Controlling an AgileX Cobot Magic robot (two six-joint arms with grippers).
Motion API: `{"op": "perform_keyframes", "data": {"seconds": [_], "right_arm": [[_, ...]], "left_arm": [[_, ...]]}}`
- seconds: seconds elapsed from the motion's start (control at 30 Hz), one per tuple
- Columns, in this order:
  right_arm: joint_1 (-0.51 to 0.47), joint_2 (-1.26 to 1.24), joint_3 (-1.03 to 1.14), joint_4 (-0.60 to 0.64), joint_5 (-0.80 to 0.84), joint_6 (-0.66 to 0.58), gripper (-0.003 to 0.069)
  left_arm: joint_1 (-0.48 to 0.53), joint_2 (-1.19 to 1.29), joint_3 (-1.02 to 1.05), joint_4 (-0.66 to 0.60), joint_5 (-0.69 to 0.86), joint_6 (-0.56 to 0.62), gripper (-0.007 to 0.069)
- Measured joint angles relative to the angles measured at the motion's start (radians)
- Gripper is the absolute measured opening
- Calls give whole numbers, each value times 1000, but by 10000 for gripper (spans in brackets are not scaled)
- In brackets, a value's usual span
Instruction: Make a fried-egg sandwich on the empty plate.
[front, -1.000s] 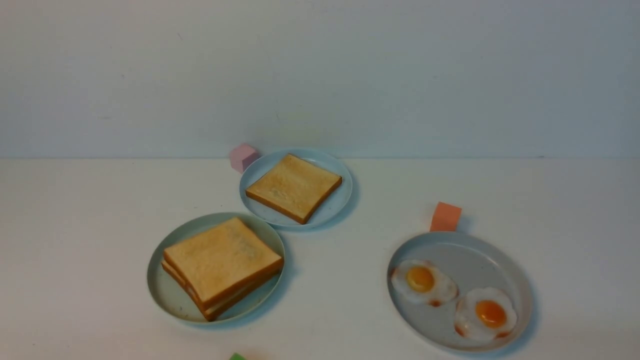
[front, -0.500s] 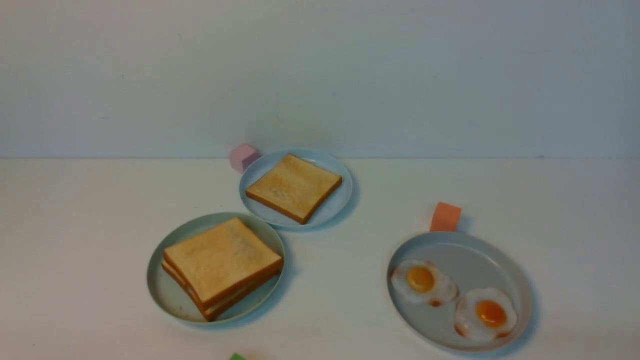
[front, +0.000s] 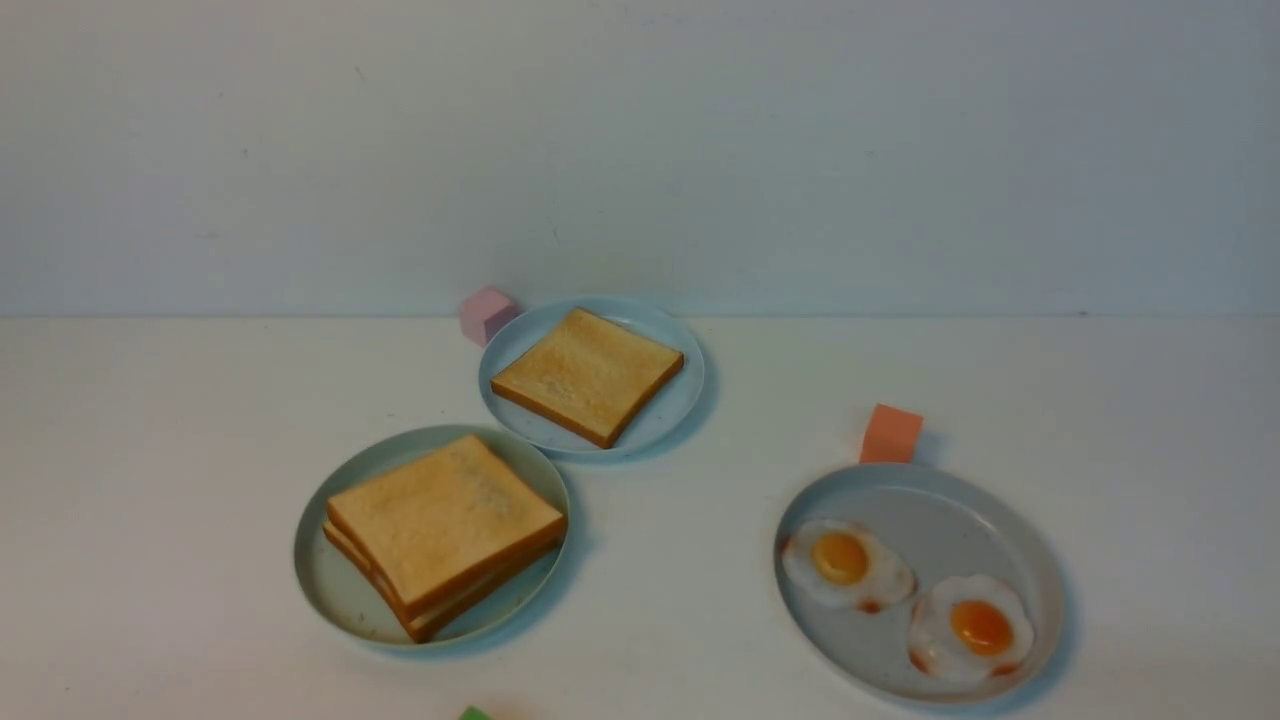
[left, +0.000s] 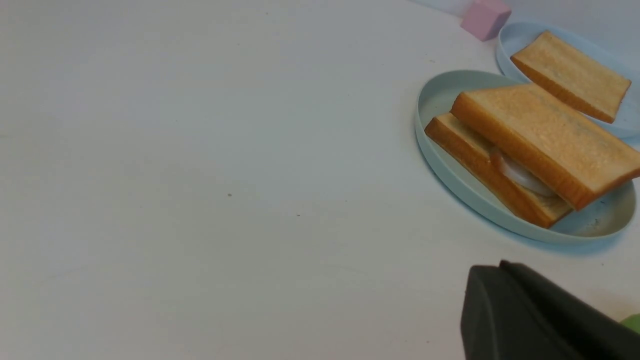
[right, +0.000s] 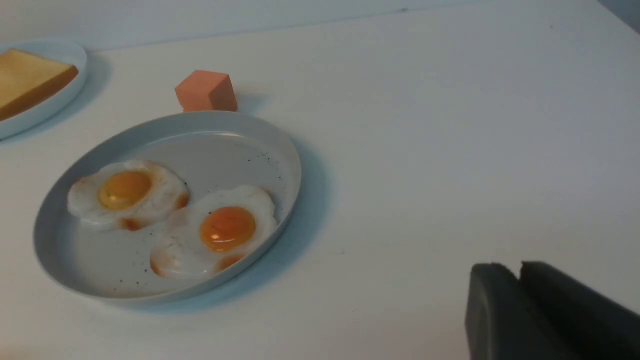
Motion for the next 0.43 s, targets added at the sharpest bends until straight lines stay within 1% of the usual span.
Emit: {"op": "perform_keyframes", "data": {"seconds": [0.43], "right_arm": [[0, 0, 0, 0, 0, 0, 109]], "left_arm": [[0, 0, 0, 0, 0, 0, 4]]}}
